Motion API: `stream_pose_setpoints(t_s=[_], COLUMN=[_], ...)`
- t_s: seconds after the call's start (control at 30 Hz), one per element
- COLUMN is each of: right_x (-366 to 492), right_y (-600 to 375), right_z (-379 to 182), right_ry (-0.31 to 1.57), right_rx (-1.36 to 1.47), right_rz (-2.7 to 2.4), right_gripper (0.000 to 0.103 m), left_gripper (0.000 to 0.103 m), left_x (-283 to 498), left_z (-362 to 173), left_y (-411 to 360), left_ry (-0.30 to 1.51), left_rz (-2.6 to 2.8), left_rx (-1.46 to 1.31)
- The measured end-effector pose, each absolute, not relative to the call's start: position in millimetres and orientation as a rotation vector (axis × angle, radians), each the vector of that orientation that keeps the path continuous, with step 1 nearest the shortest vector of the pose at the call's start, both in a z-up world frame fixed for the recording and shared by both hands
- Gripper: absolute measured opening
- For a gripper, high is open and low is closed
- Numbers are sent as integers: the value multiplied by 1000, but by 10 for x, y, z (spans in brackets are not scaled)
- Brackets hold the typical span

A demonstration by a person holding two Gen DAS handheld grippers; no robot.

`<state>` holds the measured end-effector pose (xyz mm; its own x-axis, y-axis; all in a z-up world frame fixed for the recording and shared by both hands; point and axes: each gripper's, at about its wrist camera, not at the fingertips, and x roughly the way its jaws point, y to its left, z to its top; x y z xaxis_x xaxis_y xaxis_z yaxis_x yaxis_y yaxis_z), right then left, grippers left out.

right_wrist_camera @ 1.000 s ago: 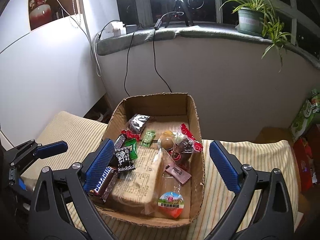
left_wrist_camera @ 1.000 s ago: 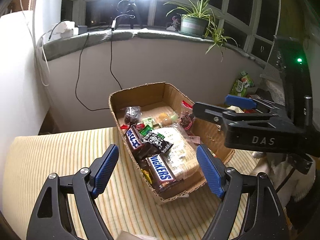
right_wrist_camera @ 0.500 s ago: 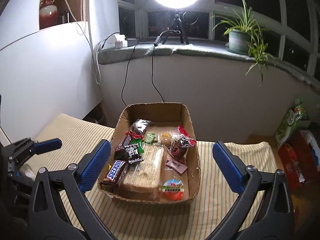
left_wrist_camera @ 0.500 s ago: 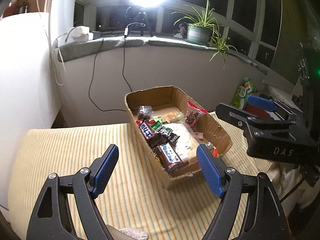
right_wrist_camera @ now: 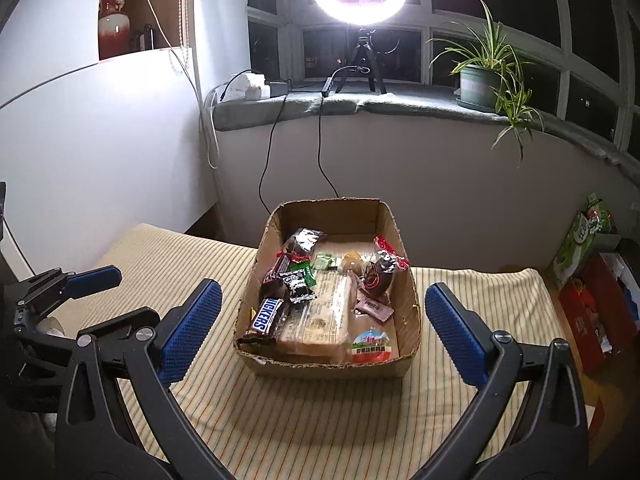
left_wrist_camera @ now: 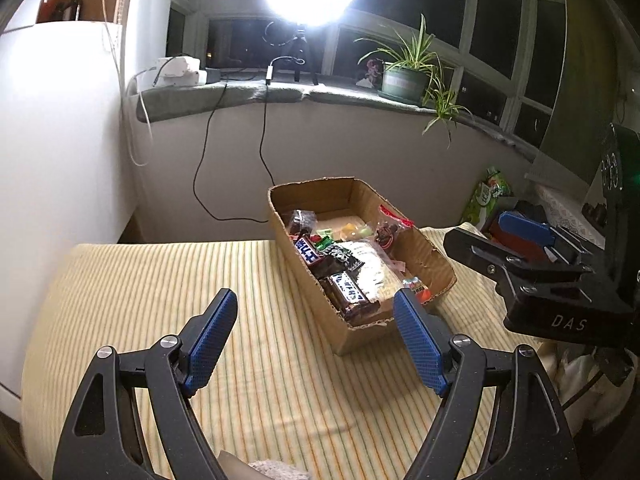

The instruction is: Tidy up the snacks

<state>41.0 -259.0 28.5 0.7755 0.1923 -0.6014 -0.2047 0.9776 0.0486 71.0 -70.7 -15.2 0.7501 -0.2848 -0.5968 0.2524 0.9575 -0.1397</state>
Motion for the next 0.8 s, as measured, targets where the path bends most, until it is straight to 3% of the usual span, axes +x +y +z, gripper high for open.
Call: stream_pose_setpoints(t_s=[0.8], right_x=[275], right_y=[-2553], right_z=[335], right_ry=[636], right_rx=[-29], right_rz=[211], right_gripper=[103], left_gripper=[80], left_x=[611], left_z=[-107], left_y=[-750], left_ry=[641], left_rz=[-300], left_rx=[-40])
